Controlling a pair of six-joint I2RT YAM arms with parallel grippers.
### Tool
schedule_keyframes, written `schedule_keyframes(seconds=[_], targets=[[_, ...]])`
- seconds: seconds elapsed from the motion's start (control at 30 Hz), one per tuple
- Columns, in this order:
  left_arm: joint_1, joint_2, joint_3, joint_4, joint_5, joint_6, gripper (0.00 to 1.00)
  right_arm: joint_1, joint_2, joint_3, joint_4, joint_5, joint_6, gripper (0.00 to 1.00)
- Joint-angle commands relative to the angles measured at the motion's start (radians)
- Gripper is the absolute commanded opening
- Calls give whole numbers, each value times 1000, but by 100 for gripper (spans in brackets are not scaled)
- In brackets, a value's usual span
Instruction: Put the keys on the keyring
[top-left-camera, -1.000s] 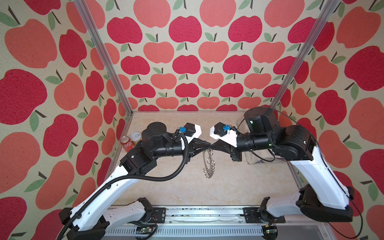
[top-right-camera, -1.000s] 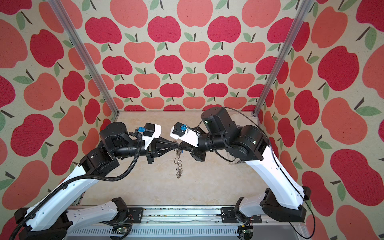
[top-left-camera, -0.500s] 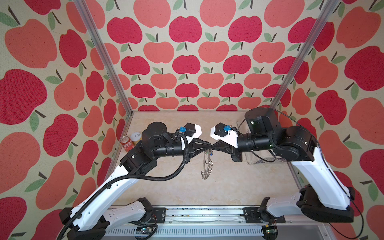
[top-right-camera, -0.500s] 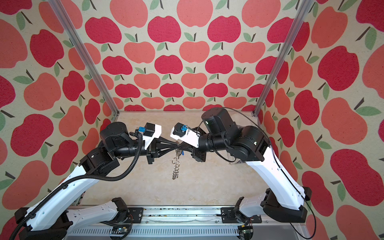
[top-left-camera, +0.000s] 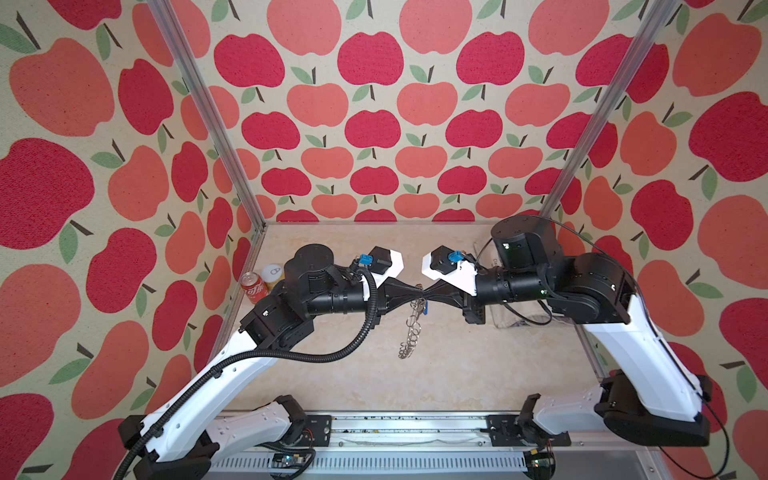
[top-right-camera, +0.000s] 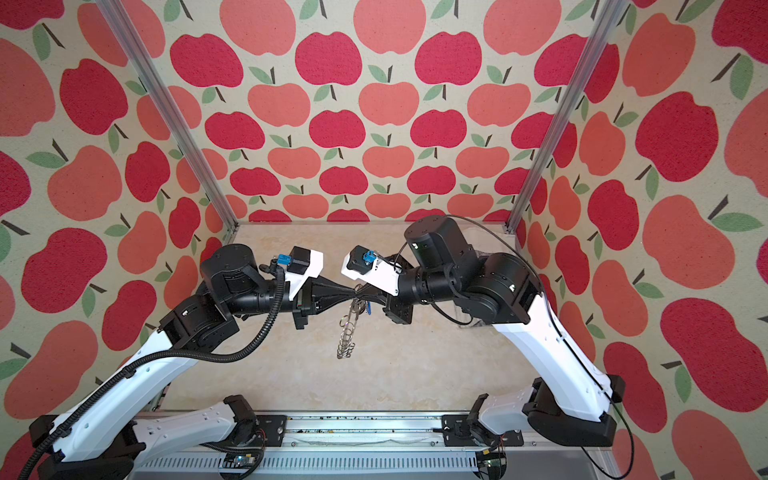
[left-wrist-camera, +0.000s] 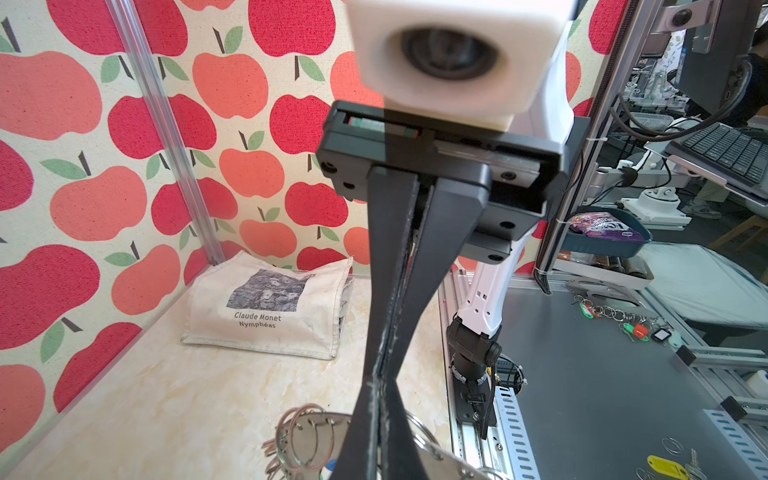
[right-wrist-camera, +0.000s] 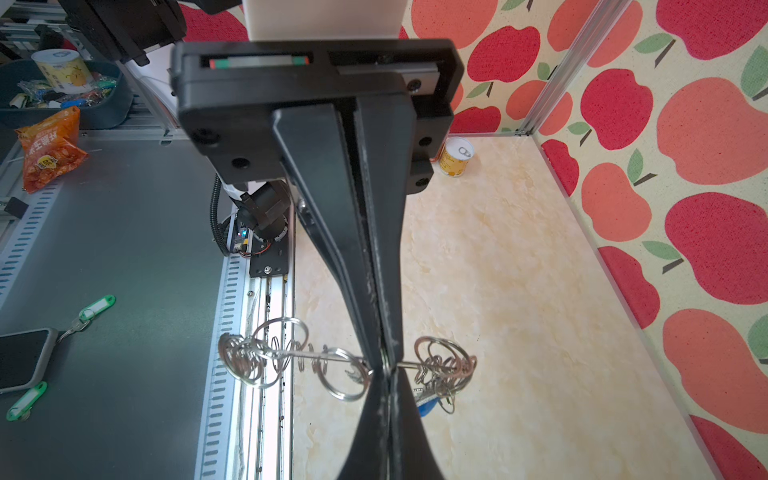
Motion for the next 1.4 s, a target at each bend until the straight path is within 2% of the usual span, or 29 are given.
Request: schedule_keyframes(seconds=[0.0,0.17,0.2,0.27,0.33,0.47,0.57,0.73,1.13,1.37], targets=[[1,2,5,12,-2,-13,0,11,-16,-13,62,-31,4,0],[1,-44,-50,97,-42,-22,0,11,-31,-27,76,-22,9,2],[1,-54,-61,118,-49,-24,0,11,-35,-30,79,-15,11,7],[2,-67,-82,158,-59,-27,0,11,-48,-36,85,-6,14,24],[5,-82,-104,202,-67,-33,0,10,-63,-49,96,7,18,34],[30,-107,-149,315,-43,-73,0,10,-101,-91,137,30,33,39],[54,-120,-191,429,-16,-120,0,7,-134,-141,195,17,52,39],[87,-120,-246,616,37,-205,0,1,-172,-214,290,-1,74,31],[88,-95,-265,756,75,-250,0,-39,-209,-321,507,-54,116,19],[88,-84,-278,806,74,-259,0,-44,-192,-353,577,-175,172,11]])
